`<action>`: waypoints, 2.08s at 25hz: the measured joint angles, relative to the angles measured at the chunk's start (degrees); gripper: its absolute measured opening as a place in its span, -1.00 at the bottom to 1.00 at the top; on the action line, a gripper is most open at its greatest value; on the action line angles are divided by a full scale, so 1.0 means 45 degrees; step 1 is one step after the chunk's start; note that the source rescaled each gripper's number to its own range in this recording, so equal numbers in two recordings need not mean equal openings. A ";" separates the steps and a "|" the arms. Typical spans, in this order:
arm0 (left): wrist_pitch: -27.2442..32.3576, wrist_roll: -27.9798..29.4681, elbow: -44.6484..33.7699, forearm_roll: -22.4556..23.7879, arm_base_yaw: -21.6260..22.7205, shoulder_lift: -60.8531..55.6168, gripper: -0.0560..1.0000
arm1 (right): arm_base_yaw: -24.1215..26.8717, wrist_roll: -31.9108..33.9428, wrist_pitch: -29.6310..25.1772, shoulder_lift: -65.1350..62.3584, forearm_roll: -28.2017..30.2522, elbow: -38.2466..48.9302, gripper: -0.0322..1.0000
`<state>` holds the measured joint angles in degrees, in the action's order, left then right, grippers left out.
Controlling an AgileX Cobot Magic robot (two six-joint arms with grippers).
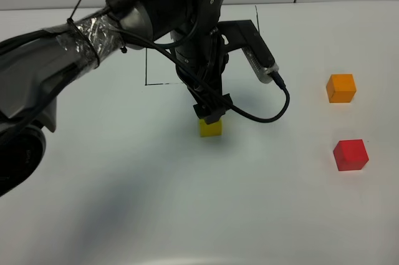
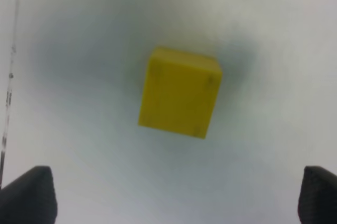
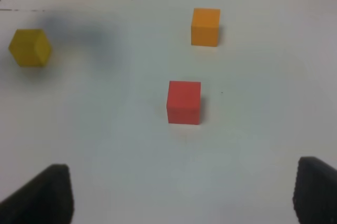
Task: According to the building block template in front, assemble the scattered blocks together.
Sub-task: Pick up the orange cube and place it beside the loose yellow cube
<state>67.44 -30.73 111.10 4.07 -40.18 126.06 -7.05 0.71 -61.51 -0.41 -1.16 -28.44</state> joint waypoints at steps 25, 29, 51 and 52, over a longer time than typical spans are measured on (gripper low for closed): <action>-0.1680 0.3999 -0.6198 -0.0904 0.7438 -0.7408 0.85 | 0.0000 0.0000 0.0000 0.0000 0.0000 0.0000 0.43; -0.2307 0.4442 -0.8134 -0.0904 0.7740 -0.9932 0.85 | 0.0000 0.0000 0.0000 0.0000 0.0000 0.0000 0.43; -0.2927 0.6282 -1.4843 -0.1705 0.7753 -2.2129 0.84 | 0.0000 0.0000 0.0000 0.0000 0.0000 0.0000 0.43; -0.2838 0.6282 -1.5120 -0.1765 0.7753 -2.2505 0.84 | 0.0000 0.0000 0.0000 0.0000 0.0000 0.0000 0.43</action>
<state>54.67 -2.46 43.06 -3.88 -5.29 24.78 -7.05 0.71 -61.51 -0.41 -1.16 -28.44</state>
